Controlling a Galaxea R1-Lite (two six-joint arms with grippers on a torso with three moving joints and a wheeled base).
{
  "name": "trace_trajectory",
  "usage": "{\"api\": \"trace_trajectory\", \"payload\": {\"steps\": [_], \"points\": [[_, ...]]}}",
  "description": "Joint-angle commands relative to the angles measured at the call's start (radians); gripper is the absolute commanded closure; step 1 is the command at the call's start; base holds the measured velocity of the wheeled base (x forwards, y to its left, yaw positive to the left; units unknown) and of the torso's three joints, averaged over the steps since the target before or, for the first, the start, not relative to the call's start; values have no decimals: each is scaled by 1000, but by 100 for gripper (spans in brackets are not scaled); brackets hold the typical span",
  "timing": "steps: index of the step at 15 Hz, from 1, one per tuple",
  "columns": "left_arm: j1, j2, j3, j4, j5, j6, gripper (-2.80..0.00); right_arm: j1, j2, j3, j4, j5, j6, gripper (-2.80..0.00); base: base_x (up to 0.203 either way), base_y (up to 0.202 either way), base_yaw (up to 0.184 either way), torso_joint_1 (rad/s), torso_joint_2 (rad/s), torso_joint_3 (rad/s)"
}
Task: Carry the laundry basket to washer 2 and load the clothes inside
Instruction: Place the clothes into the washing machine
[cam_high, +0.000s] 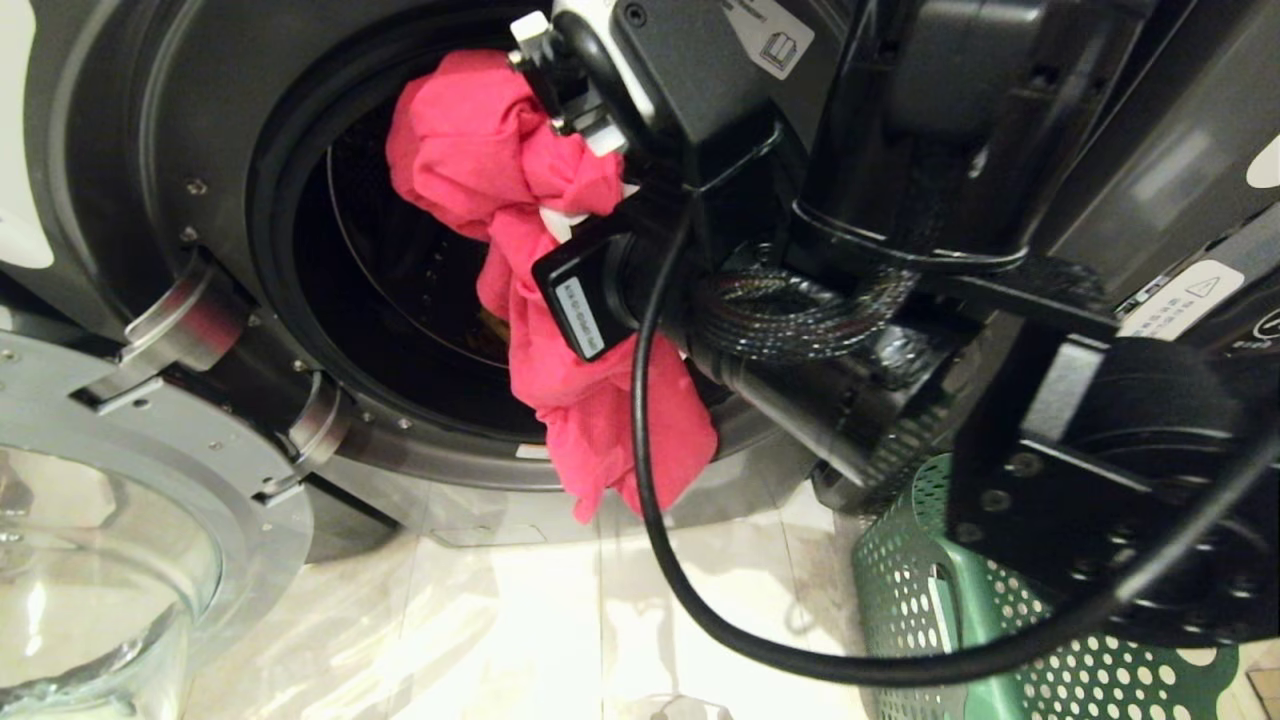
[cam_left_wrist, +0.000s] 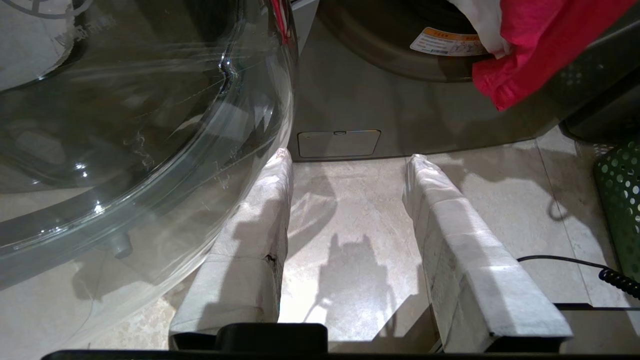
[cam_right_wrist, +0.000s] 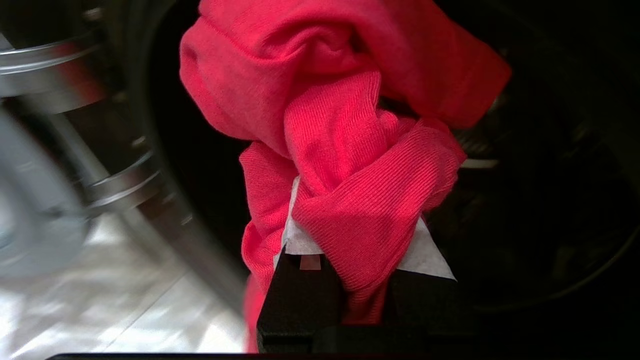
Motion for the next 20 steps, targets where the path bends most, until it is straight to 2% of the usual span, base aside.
{"api": "trace_trajectory", "payload": {"steps": [1,8,10,12,14,15,17,20], "points": [[0,1,0,0,0,0,0,-29,93,2,-159,-1,-71,0,0,0,0,0,0,0],[0,1,0,0,1,0,0,-128,277,-8,-538,14,-238,0,0,0,0,0,0,0],[0,1,0,0,0,0,0,-168,321,-19,-580,65,-268,0,0,0,0,0,0,0],[0,1,0,0,-1,0,0,-202,384,-114,-586,109,-288,0,0,0,0,0,0,0],[0,1,-1,0,0,0,0,-222,455,-282,-584,127,-314,0,0,0,0,0,0,0],[0,1,0,0,-1,0,0,-236,488,-360,-576,141,-336,-280,0,0,0,0,0,0],[0,1,0,0,0,0,0,-285,516,-405,-517,247,-378,-280,0,0,0,0,0,0],[0,1,-1,0,-1,0,0,-295,526,-392,-497,271,-382,-280,0,0,0,0,0,0]]}}
